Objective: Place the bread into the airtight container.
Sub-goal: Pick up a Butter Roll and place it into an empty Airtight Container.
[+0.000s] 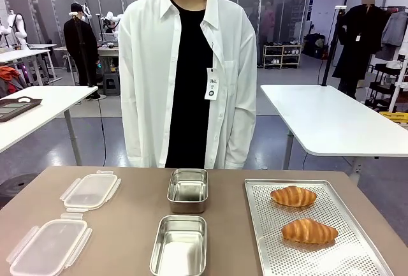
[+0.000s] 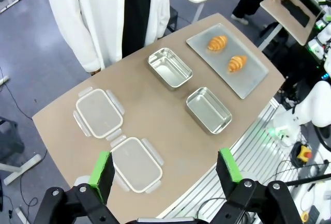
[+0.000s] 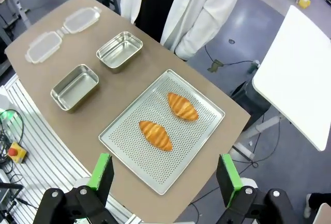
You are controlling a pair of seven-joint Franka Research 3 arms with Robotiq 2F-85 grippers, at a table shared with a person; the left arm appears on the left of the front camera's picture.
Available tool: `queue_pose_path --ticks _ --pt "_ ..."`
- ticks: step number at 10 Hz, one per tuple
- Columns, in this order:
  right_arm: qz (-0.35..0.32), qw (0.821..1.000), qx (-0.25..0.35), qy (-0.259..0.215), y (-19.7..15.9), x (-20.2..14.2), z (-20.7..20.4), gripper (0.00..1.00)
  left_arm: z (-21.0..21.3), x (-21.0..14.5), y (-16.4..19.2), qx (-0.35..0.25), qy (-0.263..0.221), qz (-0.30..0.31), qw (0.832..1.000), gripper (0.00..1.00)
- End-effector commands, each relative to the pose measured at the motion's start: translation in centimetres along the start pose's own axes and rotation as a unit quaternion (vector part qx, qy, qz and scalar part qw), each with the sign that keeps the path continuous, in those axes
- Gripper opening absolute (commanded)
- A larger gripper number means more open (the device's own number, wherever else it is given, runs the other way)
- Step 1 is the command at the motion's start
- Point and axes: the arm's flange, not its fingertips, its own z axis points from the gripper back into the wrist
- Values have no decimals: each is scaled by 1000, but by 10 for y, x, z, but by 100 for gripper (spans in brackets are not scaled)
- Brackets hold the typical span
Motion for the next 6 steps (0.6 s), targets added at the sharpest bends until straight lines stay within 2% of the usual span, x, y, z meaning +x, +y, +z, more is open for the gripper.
queue_pose_path --ticks 1,3,4,5,6 --pt "112 993 18 31 19 -2 -5 100 0 2 -1 -2 0 -4 1000 100" --pt "263 961 41 78 28 9 -19 100 0 2 -1 -2 0 -4 1000 100" --pt "317 939 54 118 35 19 -34 100 0 2 -1 -2 0 -4 1000 100" --pt "360 917 65 157 43 27 -58 100 0 2 -1 -2 0 -4 1000 100" --pt "363 912 69 177 48 34 -81 100 0 2 -1 -2 0 -4 1000 100"
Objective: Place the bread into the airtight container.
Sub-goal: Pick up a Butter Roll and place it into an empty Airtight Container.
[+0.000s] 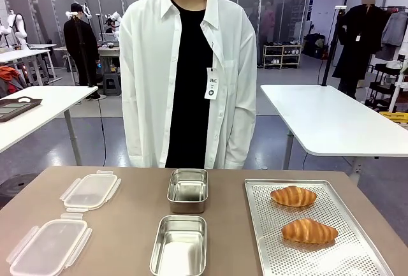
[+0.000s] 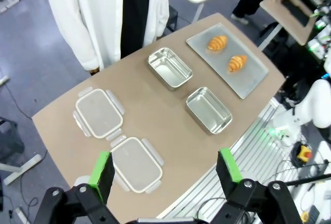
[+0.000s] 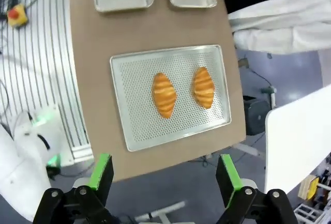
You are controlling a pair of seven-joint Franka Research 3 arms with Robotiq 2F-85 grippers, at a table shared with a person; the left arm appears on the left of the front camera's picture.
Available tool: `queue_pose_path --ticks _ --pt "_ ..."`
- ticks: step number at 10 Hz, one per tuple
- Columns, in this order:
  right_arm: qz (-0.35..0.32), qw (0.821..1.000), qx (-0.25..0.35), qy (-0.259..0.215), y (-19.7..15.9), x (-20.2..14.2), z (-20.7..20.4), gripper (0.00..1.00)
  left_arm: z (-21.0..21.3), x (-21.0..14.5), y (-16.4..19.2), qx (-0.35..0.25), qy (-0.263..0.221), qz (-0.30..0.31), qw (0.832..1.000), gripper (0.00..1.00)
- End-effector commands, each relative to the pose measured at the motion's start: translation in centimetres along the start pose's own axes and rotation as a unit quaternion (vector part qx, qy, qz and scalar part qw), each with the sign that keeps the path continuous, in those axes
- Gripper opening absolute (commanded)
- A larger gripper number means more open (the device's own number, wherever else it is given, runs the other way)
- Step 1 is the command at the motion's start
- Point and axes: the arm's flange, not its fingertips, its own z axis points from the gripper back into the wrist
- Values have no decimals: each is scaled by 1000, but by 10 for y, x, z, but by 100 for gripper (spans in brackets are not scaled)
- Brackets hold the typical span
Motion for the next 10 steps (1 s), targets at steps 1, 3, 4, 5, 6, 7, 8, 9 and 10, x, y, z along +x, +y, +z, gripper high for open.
queue_pose_path --ticks 1,3,4,5,6,7,8,9,10 --pt "33 999 -6 42 -19 13 -23 100 0 1 -1 -2 0 -4 1000 100" --pt "26 998 11 53 -28 17 -53 100 0 1 -1 -2 0 -4 1000 100" --pt "14 998 10 60 -33 15 -75 100 0 1 -1 -2 0 -4 1000 100" --pt "17 998 8 64 -34 12 -94 100 0 1 -1 -2 0 -4 1000 100" --pt "31 997 2 67 -36 7 -118 100 0 1 -1 -2 0 -4 1000 100" --pt "23 998 2 63 -41 1 -143 100 0 1 -1 -2 0 -4 1000 100" --pt "25 997 0 70 -45 -4 -168 100 0 1 -1 -2 0 -4 1000 100" --pt "34 996 -1 80 -51 -10 -191 100 0 1 -1 -2 0 -4 1000 100" --pt "26 995 4 101 -57 -16 -216 100 0 1 -1 -2 0 -4 1000 100"
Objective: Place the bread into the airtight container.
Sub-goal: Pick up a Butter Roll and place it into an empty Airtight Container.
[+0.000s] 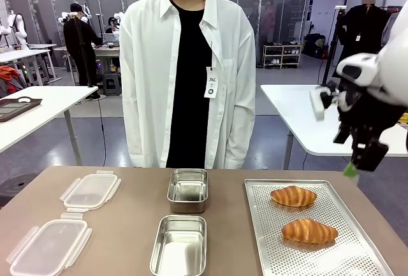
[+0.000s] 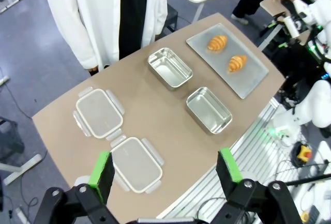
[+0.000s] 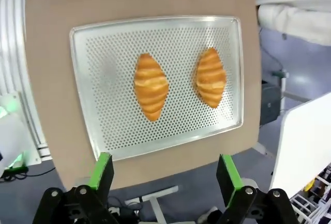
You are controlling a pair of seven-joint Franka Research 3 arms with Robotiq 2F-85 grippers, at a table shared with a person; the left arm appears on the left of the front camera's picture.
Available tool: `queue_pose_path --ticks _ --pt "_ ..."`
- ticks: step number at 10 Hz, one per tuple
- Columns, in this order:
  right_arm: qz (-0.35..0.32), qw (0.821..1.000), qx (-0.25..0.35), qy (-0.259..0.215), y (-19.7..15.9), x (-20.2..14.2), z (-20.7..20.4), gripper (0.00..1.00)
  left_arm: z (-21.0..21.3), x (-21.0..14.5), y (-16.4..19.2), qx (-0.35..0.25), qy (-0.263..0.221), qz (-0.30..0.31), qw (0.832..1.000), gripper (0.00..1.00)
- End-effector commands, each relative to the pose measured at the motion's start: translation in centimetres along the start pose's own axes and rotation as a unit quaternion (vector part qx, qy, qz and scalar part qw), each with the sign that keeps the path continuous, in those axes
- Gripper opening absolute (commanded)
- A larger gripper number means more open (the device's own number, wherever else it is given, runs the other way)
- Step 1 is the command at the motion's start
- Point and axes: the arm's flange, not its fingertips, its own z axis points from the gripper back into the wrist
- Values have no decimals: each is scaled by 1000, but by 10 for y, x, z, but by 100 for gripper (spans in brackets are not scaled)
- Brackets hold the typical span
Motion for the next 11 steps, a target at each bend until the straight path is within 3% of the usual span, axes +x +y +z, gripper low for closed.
queue_pose_path --ticks 1,5,11 --pt "14 1000 15 15 -17 -6 -37 100 0 1 -1 -3 -1 -4 1000 100" --pt "34 997 53 34 -20 -11 -109 100 0 1 -1 -3 -1 -4 1000 100" --pt "36 994 94 48 -10 -14 -168 100 0 1 -1 -3 -1 -4 1000 100"
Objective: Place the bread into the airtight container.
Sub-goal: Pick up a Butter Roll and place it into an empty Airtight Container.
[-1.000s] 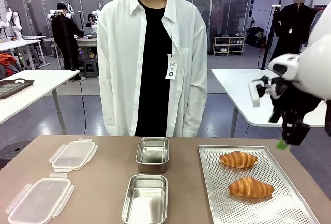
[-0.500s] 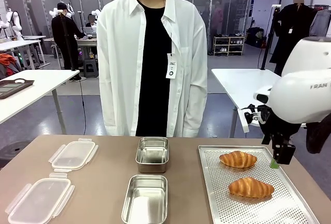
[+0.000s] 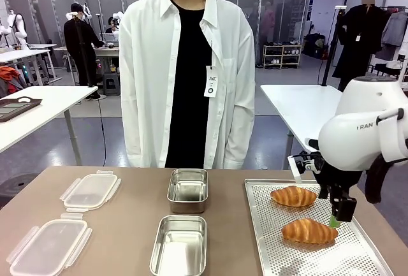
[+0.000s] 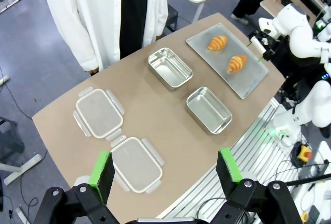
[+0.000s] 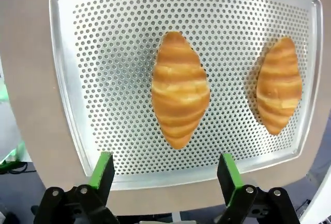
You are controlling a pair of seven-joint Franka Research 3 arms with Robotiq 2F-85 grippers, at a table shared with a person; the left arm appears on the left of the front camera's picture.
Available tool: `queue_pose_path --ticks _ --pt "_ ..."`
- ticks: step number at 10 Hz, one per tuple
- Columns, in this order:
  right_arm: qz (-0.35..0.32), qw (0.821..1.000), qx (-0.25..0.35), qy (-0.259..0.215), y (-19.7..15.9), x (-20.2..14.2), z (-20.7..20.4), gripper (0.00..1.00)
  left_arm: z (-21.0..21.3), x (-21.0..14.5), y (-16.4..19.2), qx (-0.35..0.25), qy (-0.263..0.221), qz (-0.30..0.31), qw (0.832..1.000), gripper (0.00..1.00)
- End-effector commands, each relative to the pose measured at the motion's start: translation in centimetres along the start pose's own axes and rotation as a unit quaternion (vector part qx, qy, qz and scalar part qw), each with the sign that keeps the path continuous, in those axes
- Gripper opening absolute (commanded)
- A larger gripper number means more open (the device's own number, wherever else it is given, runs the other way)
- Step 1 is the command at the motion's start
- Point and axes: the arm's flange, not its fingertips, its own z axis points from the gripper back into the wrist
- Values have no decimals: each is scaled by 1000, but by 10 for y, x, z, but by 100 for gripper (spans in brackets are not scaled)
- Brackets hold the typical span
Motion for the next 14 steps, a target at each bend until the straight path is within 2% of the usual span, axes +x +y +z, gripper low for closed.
queue_pose_path --ticks 1,7,11,14 --pt "11 1000 -11 -6 0 0 -15 100 0 1 -1 -3 -1 -4 1000 100" --pt "14 1000 0 -23 -7 13 -61 100 0 1 -1 -3 -1 -4 1000 100" --pt "13 998 17 -51 -15 14 -79 100 0 1 -1 -3 -1 -4 1000 100" --pt "18 999 10 -40 -16 16 -92 100 0 1 -1 -3 -1 -4 1000 100"
